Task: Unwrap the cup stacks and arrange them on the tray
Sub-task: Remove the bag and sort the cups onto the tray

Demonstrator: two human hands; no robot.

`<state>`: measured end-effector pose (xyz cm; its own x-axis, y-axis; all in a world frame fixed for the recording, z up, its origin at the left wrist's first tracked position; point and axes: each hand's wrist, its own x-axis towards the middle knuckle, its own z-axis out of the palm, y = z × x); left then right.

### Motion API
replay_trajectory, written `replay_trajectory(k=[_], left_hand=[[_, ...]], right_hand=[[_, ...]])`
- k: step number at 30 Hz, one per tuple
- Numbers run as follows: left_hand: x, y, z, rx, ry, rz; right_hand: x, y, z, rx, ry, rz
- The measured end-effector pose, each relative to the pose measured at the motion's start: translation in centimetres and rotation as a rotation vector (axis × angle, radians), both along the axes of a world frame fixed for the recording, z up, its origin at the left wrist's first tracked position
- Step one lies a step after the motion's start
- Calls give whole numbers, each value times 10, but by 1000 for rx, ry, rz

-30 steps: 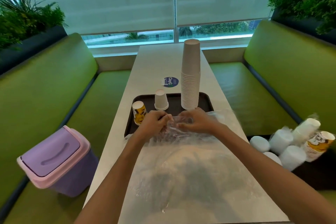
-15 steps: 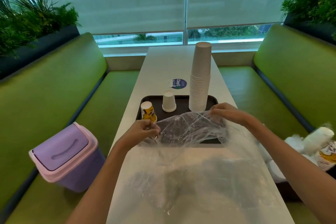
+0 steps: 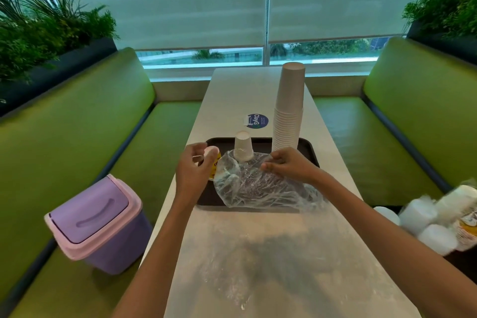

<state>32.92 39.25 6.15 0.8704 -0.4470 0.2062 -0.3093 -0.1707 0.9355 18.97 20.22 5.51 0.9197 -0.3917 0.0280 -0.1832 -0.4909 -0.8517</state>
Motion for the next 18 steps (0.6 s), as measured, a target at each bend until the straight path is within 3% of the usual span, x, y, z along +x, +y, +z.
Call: replay_trajectory(k=[4, 6, 9, 18], left_hand=[[-23, 16, -4, 17, 139, -67], [-41, 19, -13, 119, 69, -106], [-51, 18, -22, 124, -59, -62], [-52, 3, -29, 132, -117, 32]], right_hand=[[-4, 3, -5, 56, -85, -47], [-4, 5, -9, 74, -128, -67], [-2, 8, -19, 41, -162, -91], [-2, 5, -21, 57, -202, -156]])
